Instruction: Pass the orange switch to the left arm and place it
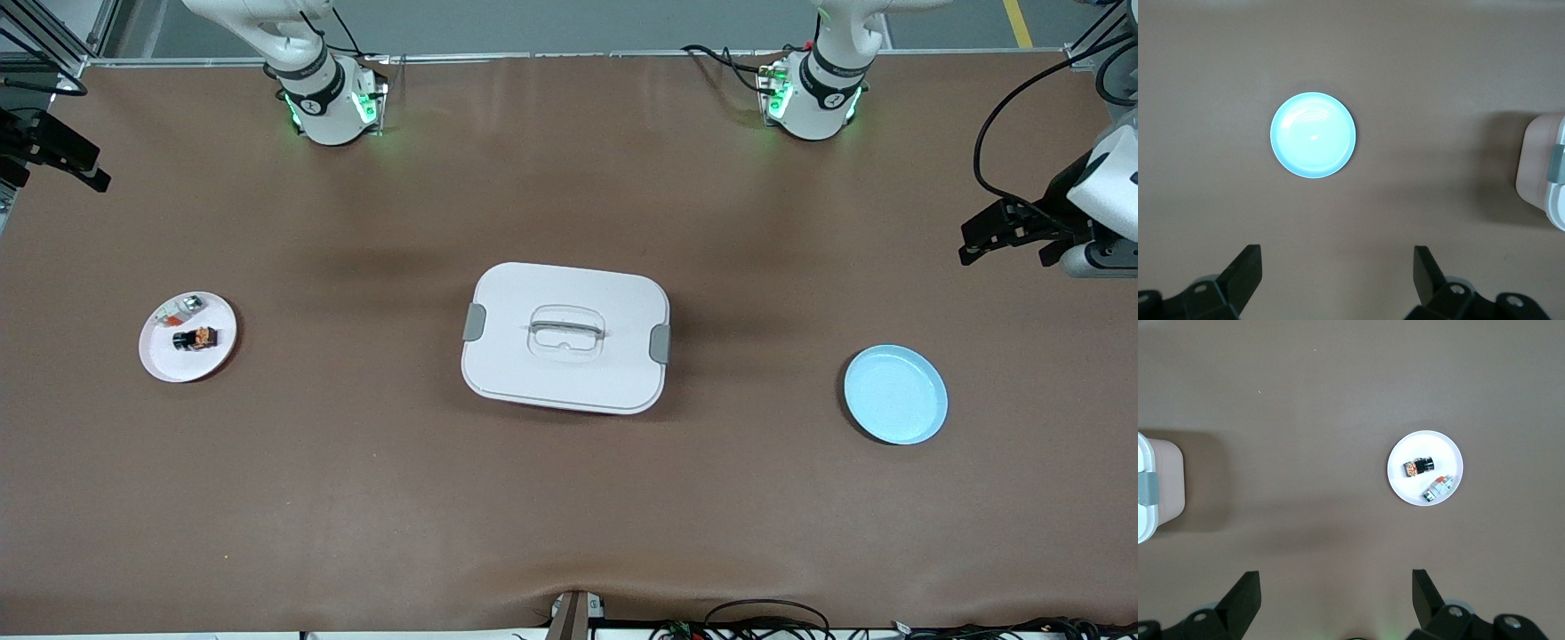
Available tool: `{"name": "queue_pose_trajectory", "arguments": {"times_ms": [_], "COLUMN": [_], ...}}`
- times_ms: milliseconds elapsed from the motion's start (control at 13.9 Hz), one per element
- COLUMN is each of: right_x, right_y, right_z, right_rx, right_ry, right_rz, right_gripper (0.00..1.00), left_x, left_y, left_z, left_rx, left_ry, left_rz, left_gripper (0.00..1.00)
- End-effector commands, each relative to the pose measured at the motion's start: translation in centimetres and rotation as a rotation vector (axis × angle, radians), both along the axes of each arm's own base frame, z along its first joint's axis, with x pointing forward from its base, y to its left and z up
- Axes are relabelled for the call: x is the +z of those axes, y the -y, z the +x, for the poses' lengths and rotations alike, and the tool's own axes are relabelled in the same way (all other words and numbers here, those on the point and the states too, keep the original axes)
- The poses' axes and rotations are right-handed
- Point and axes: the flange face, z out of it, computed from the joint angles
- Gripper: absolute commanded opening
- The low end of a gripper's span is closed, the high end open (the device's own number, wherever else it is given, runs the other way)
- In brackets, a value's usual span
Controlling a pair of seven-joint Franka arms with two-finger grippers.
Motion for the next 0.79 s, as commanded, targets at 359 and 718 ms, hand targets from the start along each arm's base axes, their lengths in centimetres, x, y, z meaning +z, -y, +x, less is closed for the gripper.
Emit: {"name": "queue_pose_trajectory", "arguments": {"times_ms": [359, 718], "right_x": [0.29, 0.61], "right_y": [0.51, 0.69], "right_z": [-0.72, -0.73], "right_rx": [0.001, -0.002], "right_ry": [0.012, 0.016], "right_rz": [-0.007, -0.009], "right_gripper": [1.00, 1.00], "left_x": [0.45, 0.36], "left_y": [-0.25, -0.34], "left_z": [0.00, 0.05], "left_rx": [-0.017, -0.016], "left_ry": [-0.012, -0.014], "left_rz": [-0.015, -0.015], "left_gripper": [1.00, 1.00]}}
